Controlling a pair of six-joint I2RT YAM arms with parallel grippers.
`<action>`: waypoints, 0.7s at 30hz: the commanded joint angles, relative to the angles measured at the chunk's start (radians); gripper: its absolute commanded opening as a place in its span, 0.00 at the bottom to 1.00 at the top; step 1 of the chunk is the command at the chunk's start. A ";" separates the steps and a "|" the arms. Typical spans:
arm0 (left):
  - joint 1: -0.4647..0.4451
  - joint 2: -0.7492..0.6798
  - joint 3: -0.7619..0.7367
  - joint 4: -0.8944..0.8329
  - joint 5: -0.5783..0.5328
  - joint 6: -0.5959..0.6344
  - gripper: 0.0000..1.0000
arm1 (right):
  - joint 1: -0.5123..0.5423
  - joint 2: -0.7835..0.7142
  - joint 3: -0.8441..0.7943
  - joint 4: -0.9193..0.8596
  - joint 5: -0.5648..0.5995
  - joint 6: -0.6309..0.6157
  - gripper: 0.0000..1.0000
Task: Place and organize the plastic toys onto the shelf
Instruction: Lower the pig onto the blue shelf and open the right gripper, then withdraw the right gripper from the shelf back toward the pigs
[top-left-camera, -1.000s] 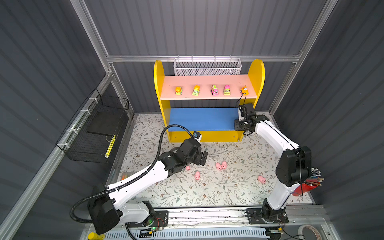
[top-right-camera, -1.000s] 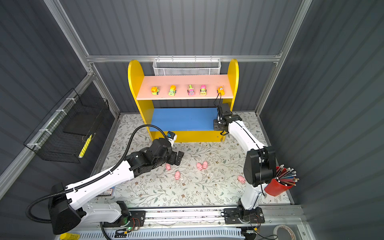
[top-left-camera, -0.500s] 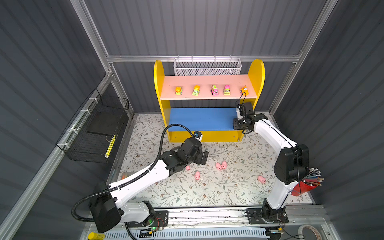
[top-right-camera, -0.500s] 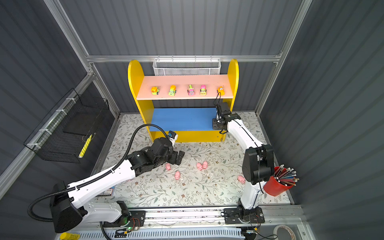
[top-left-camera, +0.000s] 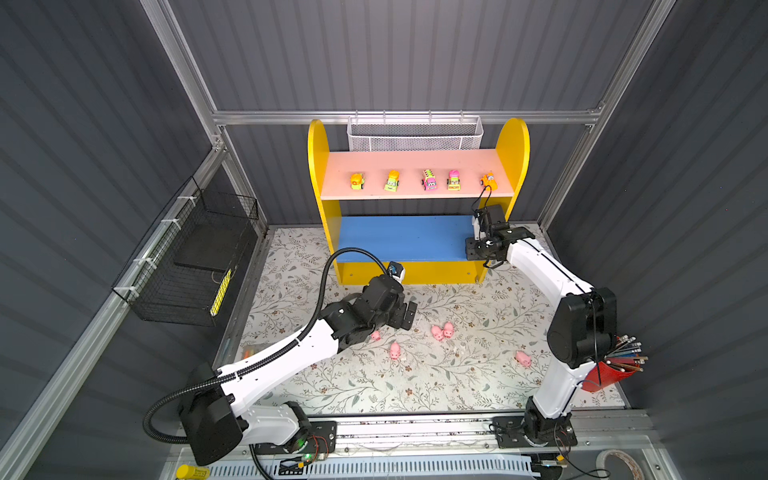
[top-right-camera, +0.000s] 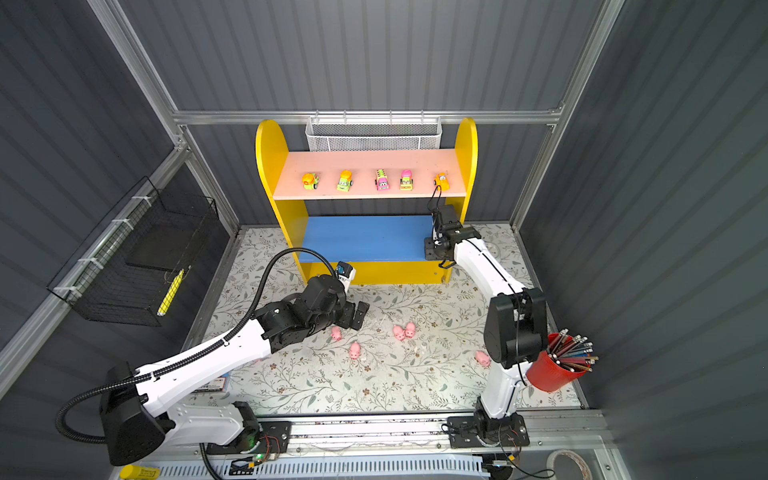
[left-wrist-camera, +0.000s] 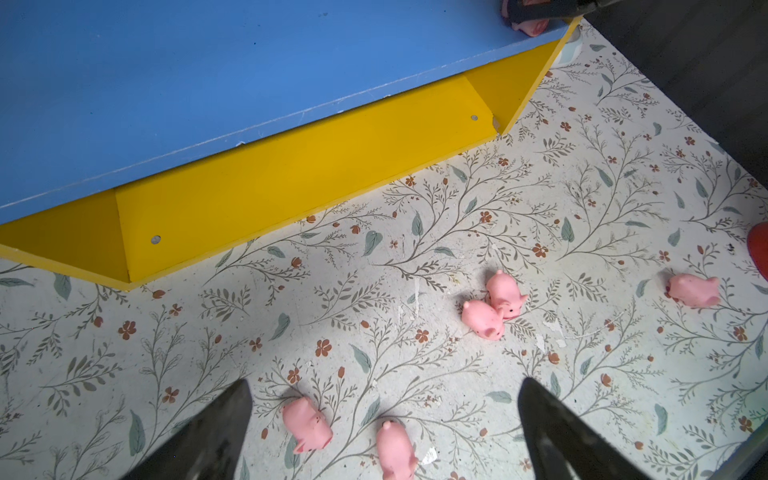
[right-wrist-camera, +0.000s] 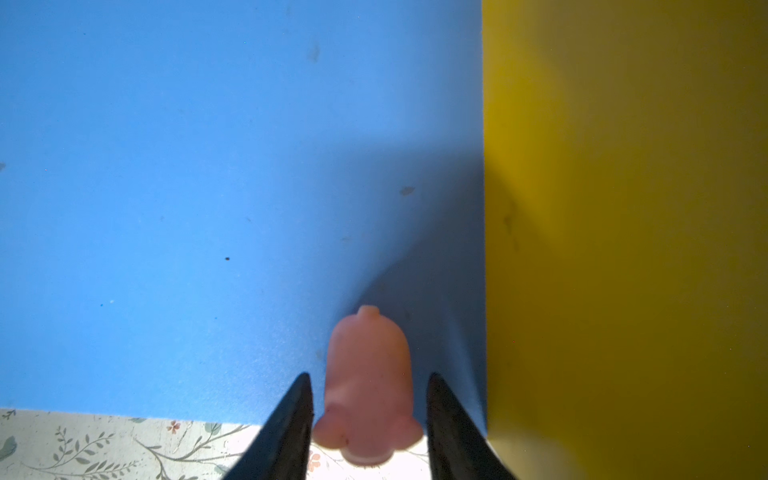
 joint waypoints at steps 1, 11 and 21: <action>-0.002 -0.005 0.024 -0.013 -0.011 0.015 1.00 | -0.009 0.018 0.027 -0.013 0.000 0.001 0.52; -0.001 -0.047 0.020 -0.033 -0.009 -0.006 1.00 | -0.002 -0.114 -0.060 0.004 -0.025 0.024 0.72; -0.003 -0.157 -0.058 -0.041 0.031 -0.075 1.00 | 0.049 -0.299 -0.232 -0.003 -0.052 0.091 0.74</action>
